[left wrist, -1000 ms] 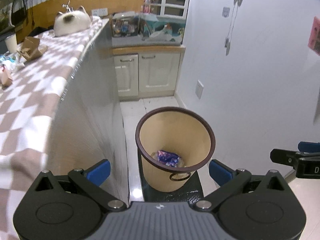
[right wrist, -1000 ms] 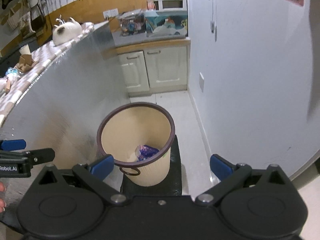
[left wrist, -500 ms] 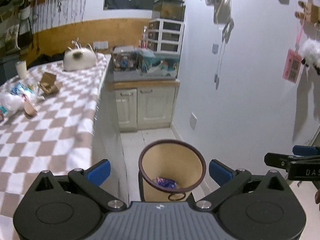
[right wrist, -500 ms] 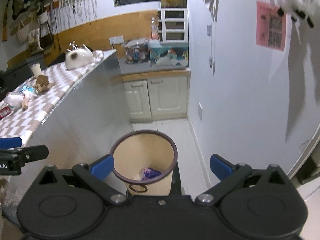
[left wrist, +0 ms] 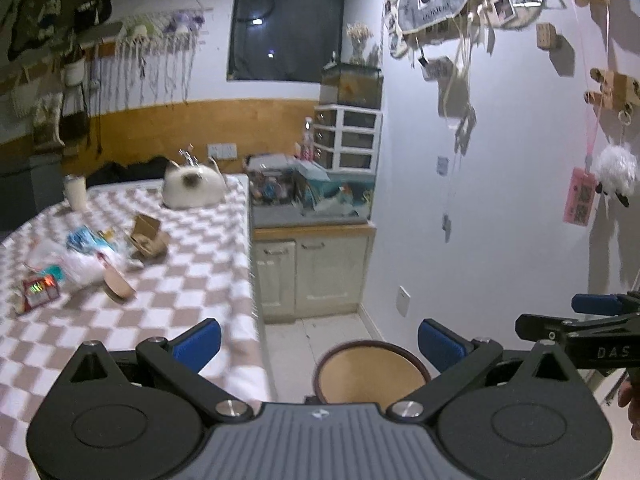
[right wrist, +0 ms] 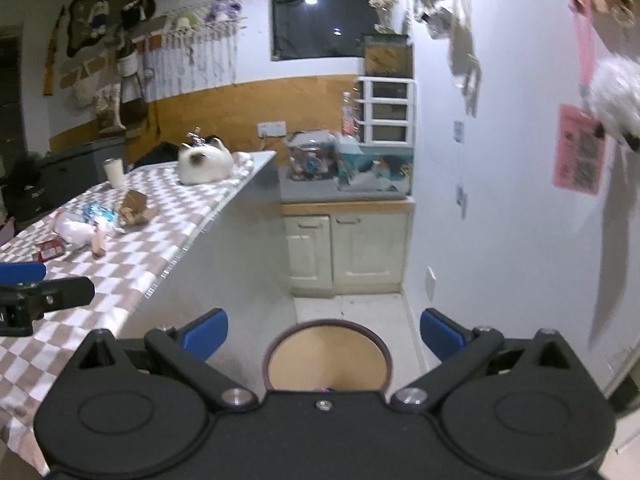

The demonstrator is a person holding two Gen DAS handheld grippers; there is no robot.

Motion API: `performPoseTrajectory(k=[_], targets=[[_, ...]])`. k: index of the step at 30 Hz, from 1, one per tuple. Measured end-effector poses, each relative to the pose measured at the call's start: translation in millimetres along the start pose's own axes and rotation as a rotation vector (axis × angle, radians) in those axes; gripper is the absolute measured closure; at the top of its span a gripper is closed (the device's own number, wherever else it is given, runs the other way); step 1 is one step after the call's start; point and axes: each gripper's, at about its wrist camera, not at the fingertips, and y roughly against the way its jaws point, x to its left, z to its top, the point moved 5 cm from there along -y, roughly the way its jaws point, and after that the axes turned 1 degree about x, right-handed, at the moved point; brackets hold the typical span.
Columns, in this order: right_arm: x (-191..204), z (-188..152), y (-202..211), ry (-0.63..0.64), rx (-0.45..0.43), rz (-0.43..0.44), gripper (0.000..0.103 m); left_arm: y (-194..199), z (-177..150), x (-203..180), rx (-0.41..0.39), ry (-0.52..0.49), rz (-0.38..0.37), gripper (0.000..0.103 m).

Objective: Collect trash
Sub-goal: 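Raise both tools from the wastebasket back toward the table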

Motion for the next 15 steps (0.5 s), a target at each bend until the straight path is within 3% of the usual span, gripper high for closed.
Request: performPoseTrajectory(k=[15], targets=[[113, 37, -37, 0.070, -0.041, 0.161, 0.000, 15, 30, 127, -0.058, -0.003, 0.134, 0.000]])
